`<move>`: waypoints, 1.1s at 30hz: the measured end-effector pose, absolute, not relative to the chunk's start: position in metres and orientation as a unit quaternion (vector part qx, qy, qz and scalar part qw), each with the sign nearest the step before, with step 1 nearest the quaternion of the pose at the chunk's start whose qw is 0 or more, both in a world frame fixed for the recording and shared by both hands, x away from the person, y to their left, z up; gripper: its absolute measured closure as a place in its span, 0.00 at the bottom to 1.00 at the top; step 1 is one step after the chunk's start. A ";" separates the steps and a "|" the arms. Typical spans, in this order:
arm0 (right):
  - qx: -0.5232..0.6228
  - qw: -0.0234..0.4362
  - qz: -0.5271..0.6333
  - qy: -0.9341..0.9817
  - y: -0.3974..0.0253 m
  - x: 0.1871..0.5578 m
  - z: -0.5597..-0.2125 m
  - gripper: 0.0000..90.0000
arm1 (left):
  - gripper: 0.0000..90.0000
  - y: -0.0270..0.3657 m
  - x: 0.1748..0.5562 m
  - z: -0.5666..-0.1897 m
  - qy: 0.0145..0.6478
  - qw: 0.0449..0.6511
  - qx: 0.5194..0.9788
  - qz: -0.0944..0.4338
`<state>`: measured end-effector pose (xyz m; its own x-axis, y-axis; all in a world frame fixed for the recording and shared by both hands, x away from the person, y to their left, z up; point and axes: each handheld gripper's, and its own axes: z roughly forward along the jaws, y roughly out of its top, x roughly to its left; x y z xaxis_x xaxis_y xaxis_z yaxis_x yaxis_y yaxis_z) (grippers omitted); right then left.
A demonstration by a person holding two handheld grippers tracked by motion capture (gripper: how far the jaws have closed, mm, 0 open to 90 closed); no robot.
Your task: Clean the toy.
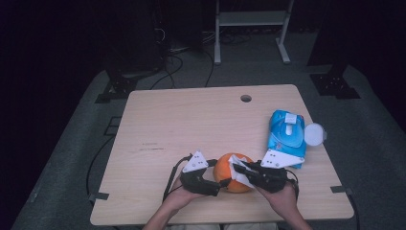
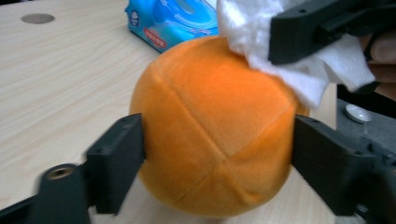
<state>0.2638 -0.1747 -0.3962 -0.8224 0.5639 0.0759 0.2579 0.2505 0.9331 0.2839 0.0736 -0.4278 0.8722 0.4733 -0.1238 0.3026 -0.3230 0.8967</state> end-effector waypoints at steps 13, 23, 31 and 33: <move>0.265 0.162 0.534 0.786 -0.180 0.265 -0.391 0.91 | 0.22 0.069 0.276 -0.425 0.202 0.520 0.824 0.103; 0.244 0.141 0.540 0.793 -0.166 0.262 -0.392 0.90 | 0.33 0.070 0.276 -0.424 0.204 0.521 0.823 0.099; 0.269 0.116 0.550 0.782 -0.173 0.262 -0.396 0.90 | 0.18 0.062 0.277 -0.421 0.225 0.527 0.816 0.074; 0.257 0.122 0.543 0.790 -0.165 0.260 -0.398 0.90 | 0.24 0.065 0.276 -0.423 0.222 0.521 0.819 0.089</move>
